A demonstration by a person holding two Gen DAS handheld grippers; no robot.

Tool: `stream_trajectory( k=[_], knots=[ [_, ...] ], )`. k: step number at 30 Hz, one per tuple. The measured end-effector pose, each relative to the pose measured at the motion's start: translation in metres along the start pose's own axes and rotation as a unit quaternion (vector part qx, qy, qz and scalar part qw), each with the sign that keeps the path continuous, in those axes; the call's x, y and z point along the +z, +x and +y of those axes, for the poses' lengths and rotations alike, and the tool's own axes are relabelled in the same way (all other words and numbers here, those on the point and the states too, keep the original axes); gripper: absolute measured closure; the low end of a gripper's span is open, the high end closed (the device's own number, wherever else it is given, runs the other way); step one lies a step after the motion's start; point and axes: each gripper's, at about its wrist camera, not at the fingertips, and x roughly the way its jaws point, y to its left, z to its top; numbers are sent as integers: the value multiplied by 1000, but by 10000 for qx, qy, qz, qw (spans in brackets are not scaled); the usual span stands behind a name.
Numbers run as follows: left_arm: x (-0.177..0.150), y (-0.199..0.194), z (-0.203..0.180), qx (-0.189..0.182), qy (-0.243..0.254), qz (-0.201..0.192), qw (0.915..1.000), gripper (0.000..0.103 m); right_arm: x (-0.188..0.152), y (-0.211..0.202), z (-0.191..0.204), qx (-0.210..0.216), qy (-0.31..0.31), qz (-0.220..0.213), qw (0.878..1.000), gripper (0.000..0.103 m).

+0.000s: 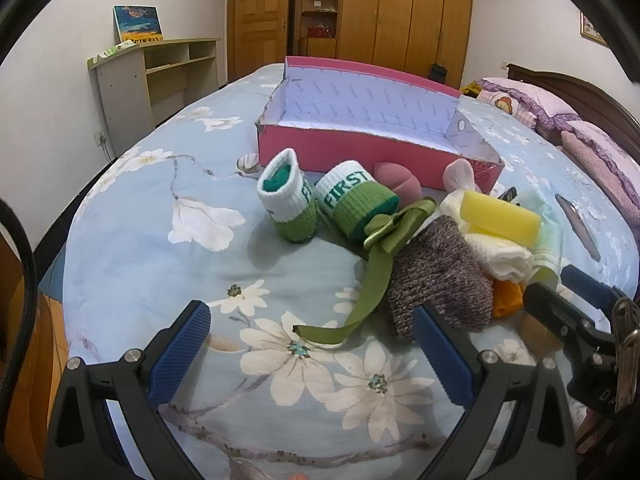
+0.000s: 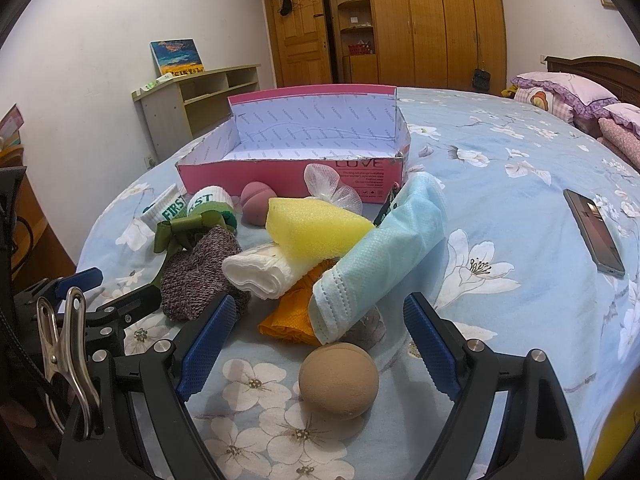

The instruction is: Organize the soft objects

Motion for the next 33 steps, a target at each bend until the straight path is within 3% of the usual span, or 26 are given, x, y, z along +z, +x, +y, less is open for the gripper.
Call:
stream_trajectory(
  k=[12,21,29,33],
  knots=[
    [3,1,5,0,-20,14,10000,0,2,-7,-3,28,80,-162,9998,15],
    [13,-4,20,-9,-75,-77,9999,1,10,-8,-20,20,405,-14,9992,15],
    [27,3,35,-132,-211,111,9996,6,15,-12,-25,-98,383,67,9992,17],
    [34,9,34,-207,-185,208,9994,14,17,-14,-28,-119,402,122,9990,25]
  ],
)
